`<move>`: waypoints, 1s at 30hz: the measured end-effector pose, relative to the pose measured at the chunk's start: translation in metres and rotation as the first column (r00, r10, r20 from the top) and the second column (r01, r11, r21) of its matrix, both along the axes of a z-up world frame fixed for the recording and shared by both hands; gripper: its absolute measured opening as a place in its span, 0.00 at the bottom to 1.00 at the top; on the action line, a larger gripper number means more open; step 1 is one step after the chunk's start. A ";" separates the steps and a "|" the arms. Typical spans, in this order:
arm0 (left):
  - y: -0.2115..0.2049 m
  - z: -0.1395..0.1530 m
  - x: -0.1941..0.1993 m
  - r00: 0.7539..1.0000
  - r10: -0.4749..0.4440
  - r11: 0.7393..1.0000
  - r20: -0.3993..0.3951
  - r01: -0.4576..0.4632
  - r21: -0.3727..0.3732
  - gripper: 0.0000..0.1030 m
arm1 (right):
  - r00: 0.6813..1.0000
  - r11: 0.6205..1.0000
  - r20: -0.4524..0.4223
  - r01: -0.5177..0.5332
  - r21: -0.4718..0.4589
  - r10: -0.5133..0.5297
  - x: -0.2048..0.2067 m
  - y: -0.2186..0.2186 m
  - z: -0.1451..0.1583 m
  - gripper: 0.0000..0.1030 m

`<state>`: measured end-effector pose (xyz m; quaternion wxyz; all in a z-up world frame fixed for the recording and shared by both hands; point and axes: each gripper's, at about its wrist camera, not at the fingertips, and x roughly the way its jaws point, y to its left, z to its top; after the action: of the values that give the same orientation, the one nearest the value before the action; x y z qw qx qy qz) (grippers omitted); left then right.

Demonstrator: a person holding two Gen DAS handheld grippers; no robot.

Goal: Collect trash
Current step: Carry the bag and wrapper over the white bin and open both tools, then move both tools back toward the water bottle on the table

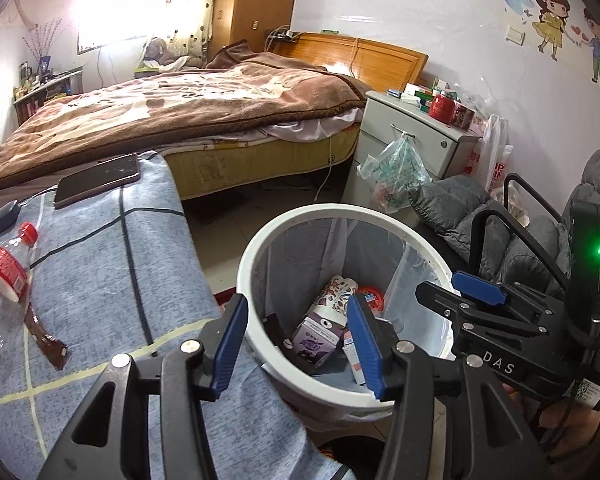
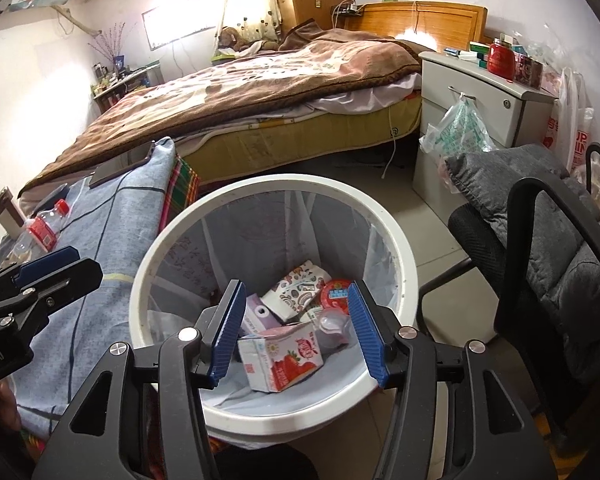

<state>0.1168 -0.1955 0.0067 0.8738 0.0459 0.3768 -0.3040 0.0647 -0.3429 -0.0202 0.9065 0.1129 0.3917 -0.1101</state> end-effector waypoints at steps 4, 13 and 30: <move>0.014 0.005 -0.003 1.000 0.020 1.000 0.011 -0.020 -0.009 0.54 | 1.000 1.000 0.013 -0.011 0.002 0.011 -0.001 0.009 0.003 0.53; 0.057 0.014 -0.008 0.993 0.102 0.995 0.061 -0.102 -0.002 0.56 | 0.996 0.999 0.083 -0.039 0.008 0.039 0.000 0.035 0.017 0.53; 0.172 0.020 -0.003 0.947 0.304 0.953 0.102 -0.303 -0.020 0.58 | 0.975 0.984 0.138 -0.174 -0.029 0.176 0.025 0.112 0.033 0.53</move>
<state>0.1135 -0.0234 0.0270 0.9287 0.0014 0.3327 -0.1638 0.0893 -0.2305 0.0133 0.9388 0.0777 0.3347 -0.0248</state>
